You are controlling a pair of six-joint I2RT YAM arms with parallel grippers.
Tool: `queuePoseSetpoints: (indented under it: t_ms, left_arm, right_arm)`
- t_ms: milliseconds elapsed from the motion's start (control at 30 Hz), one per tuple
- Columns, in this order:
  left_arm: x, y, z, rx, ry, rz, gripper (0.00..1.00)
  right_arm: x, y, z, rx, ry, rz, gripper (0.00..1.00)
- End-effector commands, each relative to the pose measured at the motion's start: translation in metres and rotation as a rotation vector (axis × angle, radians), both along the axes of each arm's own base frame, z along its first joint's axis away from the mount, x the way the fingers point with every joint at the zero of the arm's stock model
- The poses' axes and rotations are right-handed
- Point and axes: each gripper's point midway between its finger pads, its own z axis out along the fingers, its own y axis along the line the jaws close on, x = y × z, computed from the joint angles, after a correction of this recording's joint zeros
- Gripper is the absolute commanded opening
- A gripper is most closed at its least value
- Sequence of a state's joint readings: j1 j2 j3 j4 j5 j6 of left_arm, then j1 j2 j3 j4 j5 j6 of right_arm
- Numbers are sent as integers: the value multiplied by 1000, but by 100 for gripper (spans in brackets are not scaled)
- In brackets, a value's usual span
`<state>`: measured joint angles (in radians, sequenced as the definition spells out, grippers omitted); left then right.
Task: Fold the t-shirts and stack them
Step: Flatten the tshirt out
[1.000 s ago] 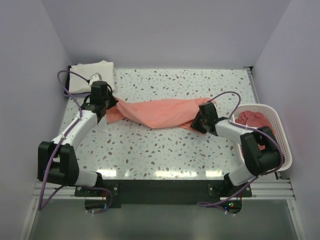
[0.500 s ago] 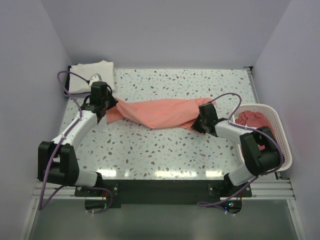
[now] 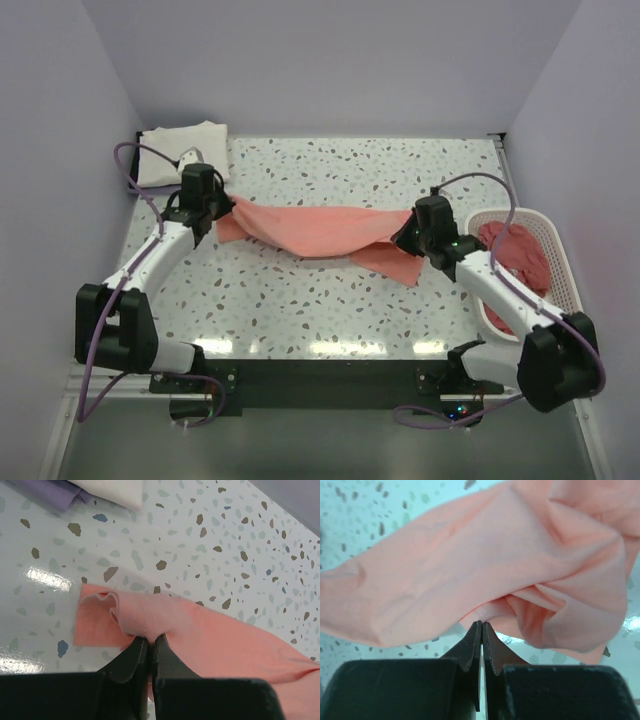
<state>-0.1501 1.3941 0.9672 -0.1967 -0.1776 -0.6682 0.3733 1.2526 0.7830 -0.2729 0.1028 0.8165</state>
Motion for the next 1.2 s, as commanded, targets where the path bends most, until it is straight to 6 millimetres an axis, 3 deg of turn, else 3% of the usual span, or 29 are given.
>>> queuePoseSetpoints:
  t_ms: [0, 133, 267, 467, 533, 600, 633, 667, 700, 733, 767, 800, 833, 867, 900, 933, 967, 1000, 1033, 1067, 1100, 1133, 1167]
  left_arm:
    - [2, 6, 25, 0, -78, 10, 0]
    - [-7, 9, 32, -5, -80, 24, 0]
    - [-17, 14, 44, -3, -110, 44, 0]
    - [-22, 14, 55, -18, -141, 50, 0]
    - [-14, 13, 57, -18, -142, 47, 0]
    - [-4, 10, 58, -23, -140, 41, 0]
    - [11, 7, 58, -24, -133, 35, 0]
    - [21, 5, 61, -30, -137, 31, 0]
    - [37, 3, 83, -34, -182, 27, 0]
    - [54, 2, 72, -26, -154, 22, 0]
    - [66, 1, 78, -17, -160, 8, 0]
    - [85, 1, 119, -19, -239, 4, 0]
    - [103, 3, 113, -11, -220, 3, 0]
    - [110, 2, 124, -5, -218, -16, 0]
    - [123, 1, 171, -10, -308, -24, 0]
    - [131, 5, 179, -5, -316, -20, 0]
    - [133, 6, 196, 0, -344, -24, 0]
    - [134, 9, 232, -1, -420, -21, 0]
    - [133, 15, 250, 0, -459, -13, 0]
    - [129, 25, 278, -5, -517, -1, 0]
    - [128, 23, 286, -9, -532, -10, 0]
    - [122, 32, 298, -7, -558, 2, 0]
    - [119, 35, 303, -8, -569, 1, 0]
  right_arm:
    - [-9, -18, 61, -49, -118, -6, 0]
    - [-28, -37, 98, -69, -170, -22, 0]
    - [-34, -47, 134, -79, -235, -29, 0]
    - [-26, -59, 158, -102, -261, -54, 0]
    - [-12, -61, 166, -101, -279, -74, 0]
    - [16, -63, 170, -102, -266, -98, 0]
    - [30, -60, 174, -87, -280, -97, 0]
    - [54, -58, 175, -85, -271, -101, 0]
    - [69, -55, 182, -75, -288, -99, 0]
    - [83, -52, 191, -71, -307, -94, 0]
    - [101, -52, 227, -57, -376, -103, 0]
    - [123, -50, 223, -64, -362, -101, 0]
    - [133, -48, 234, -52, -374, -90, 0]
    - [142, -52, 285, -31, -479, -105, 0]
    - [154, -52, 294, -29, -496, -109, 0]
    - [156, -55, 314, -26, -535, -113, 0]
    - [151, -63, 363, -10, -643, -135, 0]
    - [149, -66, 381, -4, -681, -143, 0]
    - [145, -71, 400, -1, -722, -159, 0]
    - [128, -81, 435, 7, -806, -187, 0]
    - [128, -86, 440, 3, -822, -202, 0]
    - [109, -90, 466, 18, -899, -214, 0]
    - [107, -94, 462, 14, -900, -223, 0]
